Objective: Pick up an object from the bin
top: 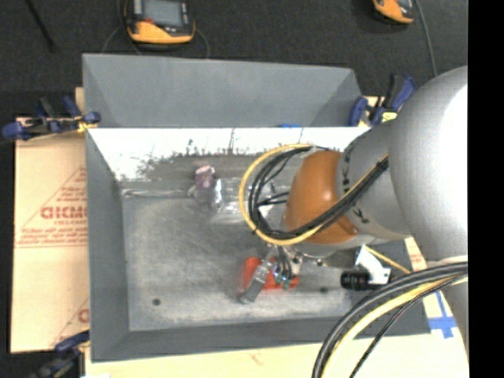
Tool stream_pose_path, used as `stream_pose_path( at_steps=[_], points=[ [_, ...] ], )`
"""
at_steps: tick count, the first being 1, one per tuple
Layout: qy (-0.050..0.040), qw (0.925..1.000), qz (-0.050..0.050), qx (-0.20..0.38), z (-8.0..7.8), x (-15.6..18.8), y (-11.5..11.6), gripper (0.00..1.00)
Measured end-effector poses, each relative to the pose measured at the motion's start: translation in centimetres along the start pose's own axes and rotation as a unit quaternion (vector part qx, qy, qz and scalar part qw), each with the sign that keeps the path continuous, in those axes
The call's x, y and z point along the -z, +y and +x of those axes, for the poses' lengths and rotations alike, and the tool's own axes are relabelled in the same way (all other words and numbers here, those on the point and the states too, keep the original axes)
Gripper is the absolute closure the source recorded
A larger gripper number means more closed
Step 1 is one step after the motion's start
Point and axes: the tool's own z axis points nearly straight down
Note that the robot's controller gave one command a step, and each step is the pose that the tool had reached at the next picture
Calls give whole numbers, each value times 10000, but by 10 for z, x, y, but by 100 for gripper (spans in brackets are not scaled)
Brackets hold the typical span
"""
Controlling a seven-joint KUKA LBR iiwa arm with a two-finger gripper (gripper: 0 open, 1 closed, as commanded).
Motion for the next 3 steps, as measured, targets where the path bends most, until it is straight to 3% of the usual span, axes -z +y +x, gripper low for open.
stream_pose_path(
  at_steps=[1,2,3],
  points=[
    [-3,10000,8,10,-1,0,-1,100],
    [-20,10000,6,33,-2,3,-2,100],
    [-47,10000,-21,58,-4,81,-1,100]
  ],
)
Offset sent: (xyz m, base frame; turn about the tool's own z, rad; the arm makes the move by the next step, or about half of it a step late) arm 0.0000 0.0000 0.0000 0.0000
